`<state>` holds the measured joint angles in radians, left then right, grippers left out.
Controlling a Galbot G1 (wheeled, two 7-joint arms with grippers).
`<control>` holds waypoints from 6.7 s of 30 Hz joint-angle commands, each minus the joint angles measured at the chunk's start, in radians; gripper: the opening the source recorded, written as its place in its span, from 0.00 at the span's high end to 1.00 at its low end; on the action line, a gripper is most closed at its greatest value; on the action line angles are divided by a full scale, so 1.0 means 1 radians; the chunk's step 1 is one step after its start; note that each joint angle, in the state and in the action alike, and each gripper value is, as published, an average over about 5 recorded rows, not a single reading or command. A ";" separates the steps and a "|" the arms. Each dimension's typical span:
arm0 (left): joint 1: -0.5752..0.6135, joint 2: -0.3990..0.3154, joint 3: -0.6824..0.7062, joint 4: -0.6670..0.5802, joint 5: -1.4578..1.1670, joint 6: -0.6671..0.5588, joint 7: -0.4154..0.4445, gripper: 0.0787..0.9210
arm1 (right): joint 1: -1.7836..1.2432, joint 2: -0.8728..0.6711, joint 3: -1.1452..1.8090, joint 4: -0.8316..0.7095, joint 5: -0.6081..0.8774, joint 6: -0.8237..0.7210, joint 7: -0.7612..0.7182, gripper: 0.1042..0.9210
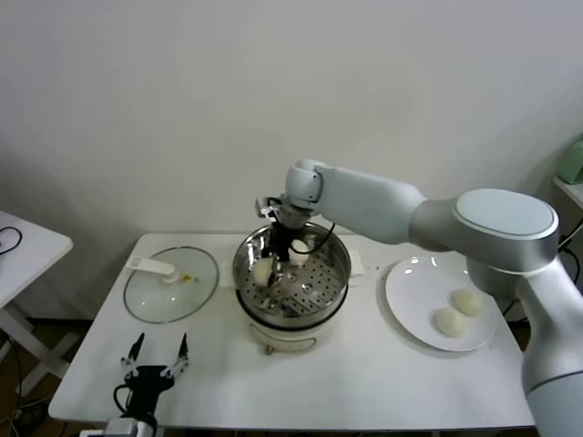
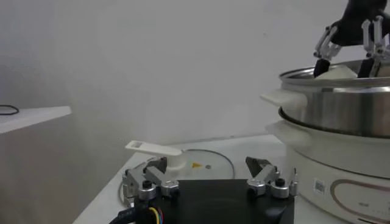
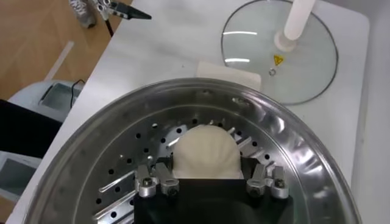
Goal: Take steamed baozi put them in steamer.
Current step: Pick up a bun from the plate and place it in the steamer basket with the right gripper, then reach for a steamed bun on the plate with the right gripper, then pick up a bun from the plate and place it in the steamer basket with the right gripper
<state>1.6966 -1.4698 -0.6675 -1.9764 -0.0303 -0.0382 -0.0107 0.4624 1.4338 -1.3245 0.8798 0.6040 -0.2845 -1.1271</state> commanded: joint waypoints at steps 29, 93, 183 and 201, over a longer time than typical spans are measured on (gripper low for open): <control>-0.020 0.004 -0.014 0.014 -0.016 0.002 0.000 0.12 | 0.024 -0.007 -0.011 -0.001 -0.010 0.042 0.001 0.12; 0.000 -0.009 -0.010 -0.003 0.018 -0.007 -0.008 0.12 | -0.521 -0.779 0.545 0.205 -0.825 0.322 -0.079 0.12; 0.008 -0.010 -0.013 -0.011 0.057 0.023 -0.016 0.12 | -0.024 -0.233 0.220 0.610 -0.935 0.800 -0.107 0.35; 0.009 -0.012 -0.010 0.004 0.054 0.022 -0.016 0.12 | -0.060 -0.264 0.180 0.595 -0.953 0.891 -0.098 0.35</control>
<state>1.7078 -1.4825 -0.6764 -1.9756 0.0268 -0.0177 -0.0267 0.4195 1.1559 -1.1264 1.4802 -0.3286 0.5533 -1.2295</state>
